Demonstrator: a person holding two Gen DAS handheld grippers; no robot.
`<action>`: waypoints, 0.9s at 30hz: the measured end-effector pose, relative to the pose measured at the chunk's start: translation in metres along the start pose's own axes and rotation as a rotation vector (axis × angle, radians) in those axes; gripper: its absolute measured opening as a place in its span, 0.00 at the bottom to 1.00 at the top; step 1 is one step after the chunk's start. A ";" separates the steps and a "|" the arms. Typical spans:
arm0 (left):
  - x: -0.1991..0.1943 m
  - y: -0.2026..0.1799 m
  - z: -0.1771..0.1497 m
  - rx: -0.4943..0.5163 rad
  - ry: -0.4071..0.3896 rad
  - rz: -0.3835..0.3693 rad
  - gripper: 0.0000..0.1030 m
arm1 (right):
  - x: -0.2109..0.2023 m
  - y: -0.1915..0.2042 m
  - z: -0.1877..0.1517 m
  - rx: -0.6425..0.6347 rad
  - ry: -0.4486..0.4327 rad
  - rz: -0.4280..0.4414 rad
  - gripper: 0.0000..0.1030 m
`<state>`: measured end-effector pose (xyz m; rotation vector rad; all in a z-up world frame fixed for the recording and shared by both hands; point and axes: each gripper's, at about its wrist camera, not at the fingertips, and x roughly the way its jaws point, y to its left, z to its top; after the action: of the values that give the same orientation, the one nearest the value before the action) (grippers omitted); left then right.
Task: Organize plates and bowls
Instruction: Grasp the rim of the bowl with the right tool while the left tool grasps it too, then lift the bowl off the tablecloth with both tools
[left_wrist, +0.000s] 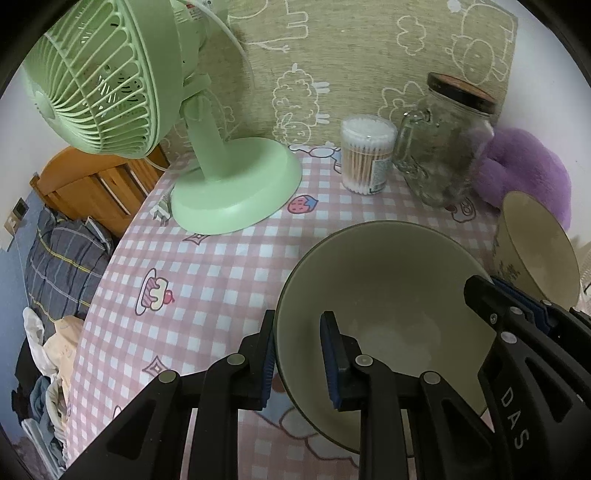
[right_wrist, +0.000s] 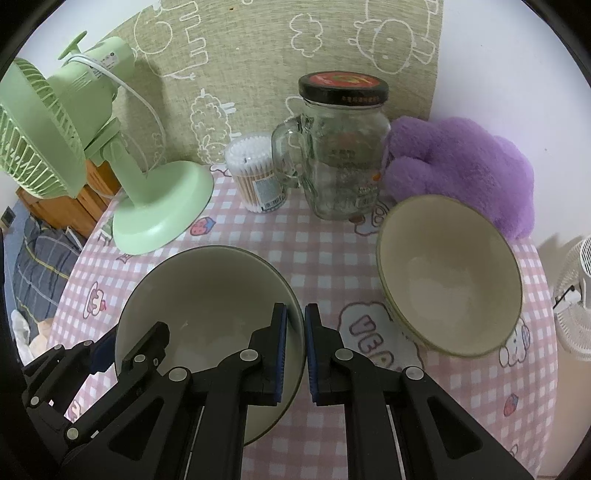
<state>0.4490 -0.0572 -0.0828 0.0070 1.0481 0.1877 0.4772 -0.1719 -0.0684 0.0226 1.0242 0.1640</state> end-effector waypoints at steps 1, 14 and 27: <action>-0.002 0.000 -0.001 0.001 0.002 -0.003 0.20 | -0.004 0.000 -0.002 0.003 0.000 -0.002 0.13; -0.058 0.018 -0.021 -0.004 -0.034 -0.022 0.20 | -0.062 0.017 -0.023 0.011 -0.020 -0.018 0.13; -0.125 0.048 -0.039 0.018 -0.135 -0.060 0.20 | -0.138 0.047 -0.044 0.032 -0.110 -0.054 0.13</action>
<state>0.3477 -0.0331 0.0097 0.0043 0.9141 0.1215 0.3641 -0.1478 0.0300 0.0326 0.9168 0.0967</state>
